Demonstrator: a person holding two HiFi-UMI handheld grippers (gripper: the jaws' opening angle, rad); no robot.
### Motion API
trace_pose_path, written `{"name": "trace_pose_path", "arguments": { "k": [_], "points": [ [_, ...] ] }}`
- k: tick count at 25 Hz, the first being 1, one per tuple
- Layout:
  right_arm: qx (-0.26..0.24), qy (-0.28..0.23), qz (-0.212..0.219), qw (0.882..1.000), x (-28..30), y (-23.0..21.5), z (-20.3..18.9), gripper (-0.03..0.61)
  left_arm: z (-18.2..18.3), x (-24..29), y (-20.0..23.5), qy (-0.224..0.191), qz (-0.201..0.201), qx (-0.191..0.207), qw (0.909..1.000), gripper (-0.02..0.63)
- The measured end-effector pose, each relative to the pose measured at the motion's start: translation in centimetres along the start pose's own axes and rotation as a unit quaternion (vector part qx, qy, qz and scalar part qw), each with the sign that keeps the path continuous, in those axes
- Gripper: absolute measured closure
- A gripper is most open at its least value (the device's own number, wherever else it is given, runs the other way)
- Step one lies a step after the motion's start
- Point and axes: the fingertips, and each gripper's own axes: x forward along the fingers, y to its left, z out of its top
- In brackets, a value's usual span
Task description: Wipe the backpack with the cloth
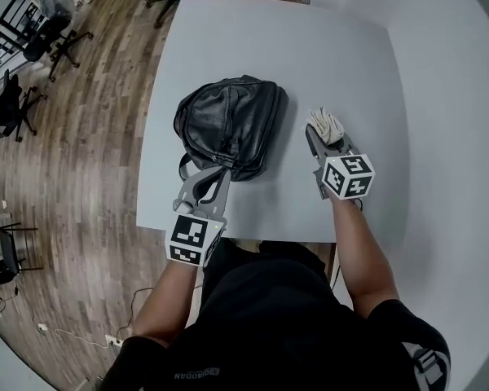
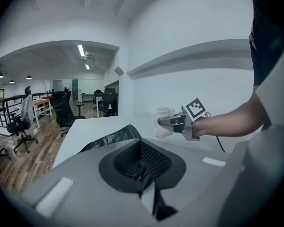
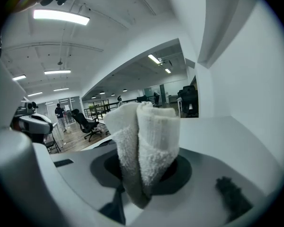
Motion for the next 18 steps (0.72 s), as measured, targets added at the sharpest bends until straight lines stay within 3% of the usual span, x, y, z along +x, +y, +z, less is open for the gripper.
{"name": "trace_pose_path", "arguments": {
  "k": [10, 18],
  "points": [
    [0.002, 0.027, 0.013, 1.000, 5.6, -4.0, -1.8, 0.469, -0.8, 2.2, -0.3, 0.016, 0.028, -0.025, 0.9992, 0.607],
    [-0.003, 0.052, 0.020, 0.998, 8.8, -5.7, -3.5, 0.469, -0.8, 4.2, -0.7, 0.029, 0.028, -0.039, 0.9984, 0.607]
  ]
}}
